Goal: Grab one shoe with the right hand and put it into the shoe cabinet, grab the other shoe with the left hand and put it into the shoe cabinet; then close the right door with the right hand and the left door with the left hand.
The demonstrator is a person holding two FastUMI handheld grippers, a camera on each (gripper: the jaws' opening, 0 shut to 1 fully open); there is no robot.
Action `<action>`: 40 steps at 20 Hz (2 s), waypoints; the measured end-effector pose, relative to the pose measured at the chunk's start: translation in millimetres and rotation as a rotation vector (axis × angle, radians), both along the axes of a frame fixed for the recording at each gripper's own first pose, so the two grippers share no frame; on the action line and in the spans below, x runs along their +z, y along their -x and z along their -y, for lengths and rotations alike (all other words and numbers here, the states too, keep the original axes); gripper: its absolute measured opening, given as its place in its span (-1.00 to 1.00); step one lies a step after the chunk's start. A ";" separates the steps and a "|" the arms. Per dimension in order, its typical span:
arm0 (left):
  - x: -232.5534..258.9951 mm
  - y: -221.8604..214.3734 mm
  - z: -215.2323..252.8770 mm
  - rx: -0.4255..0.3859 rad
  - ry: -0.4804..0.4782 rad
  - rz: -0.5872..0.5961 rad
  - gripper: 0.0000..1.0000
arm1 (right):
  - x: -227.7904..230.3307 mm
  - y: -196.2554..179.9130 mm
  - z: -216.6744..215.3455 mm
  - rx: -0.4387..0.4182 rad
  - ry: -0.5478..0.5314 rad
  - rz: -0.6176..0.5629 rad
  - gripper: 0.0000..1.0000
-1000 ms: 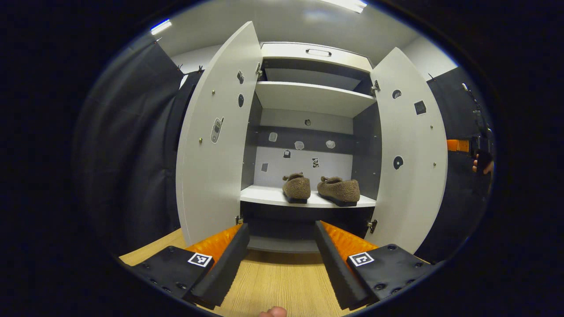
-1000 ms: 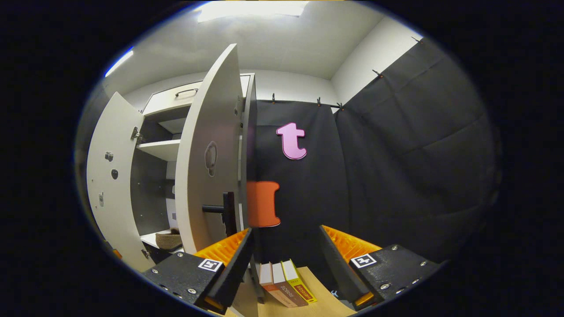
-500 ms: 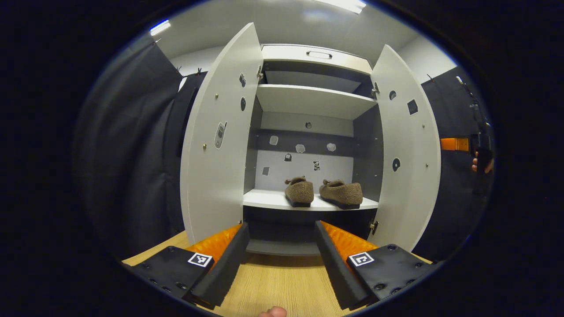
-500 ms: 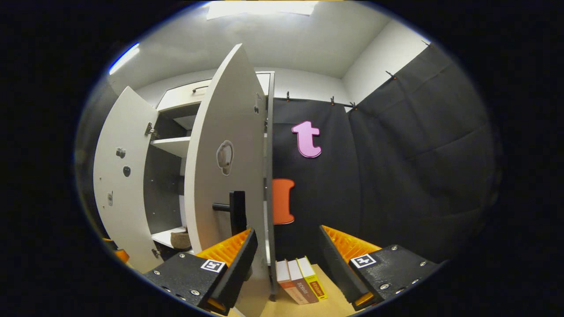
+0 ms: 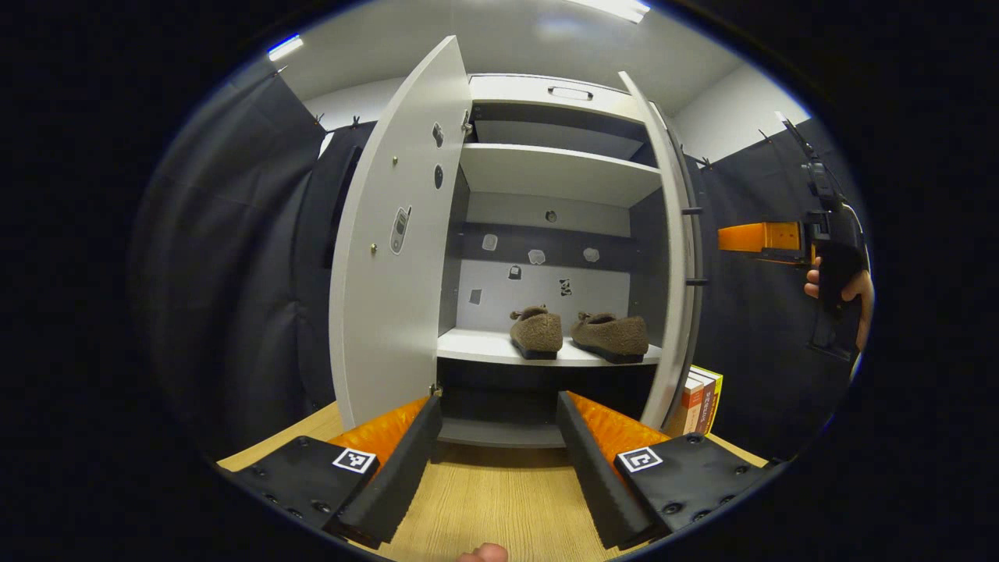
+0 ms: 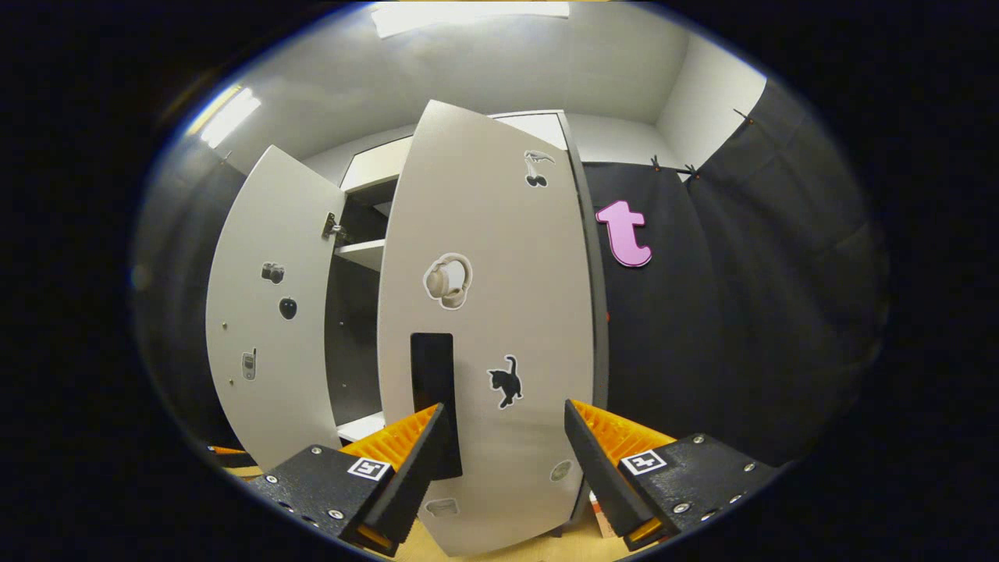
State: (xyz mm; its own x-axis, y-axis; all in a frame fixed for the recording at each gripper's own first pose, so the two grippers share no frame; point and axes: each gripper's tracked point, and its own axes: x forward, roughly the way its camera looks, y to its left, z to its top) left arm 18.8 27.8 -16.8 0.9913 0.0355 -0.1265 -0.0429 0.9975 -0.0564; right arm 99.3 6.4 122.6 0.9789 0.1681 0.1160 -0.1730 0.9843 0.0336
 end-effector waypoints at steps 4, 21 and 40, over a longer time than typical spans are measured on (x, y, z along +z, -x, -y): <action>1.5 1.3 -6.3 0.014 0.003 0.003 0.93 | -8.4 -15.1 -22.0 0.019 0.023 -0.004 0.83; 4.9 -5.6 -15.7 0.031 0.026 0.014 0.94 | -12.4 -78.2 -52.9 -0.031 0.107 -0.005 0.82; 2.7 -11.0 -28.9 0.040 0.056 0.006 0.94 | -21.4 -73.6 -40.1 -0.068 0.073 -0.033 0.84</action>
State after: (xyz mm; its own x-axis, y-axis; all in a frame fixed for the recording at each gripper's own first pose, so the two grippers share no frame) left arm 29.8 56.7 -14.0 0.9900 0.0676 -0.1239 -0.0817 0.9903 -0.1128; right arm 172.8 46.5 101.2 0.9914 0.1084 0.0734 -0.1062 0.9938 -0.0341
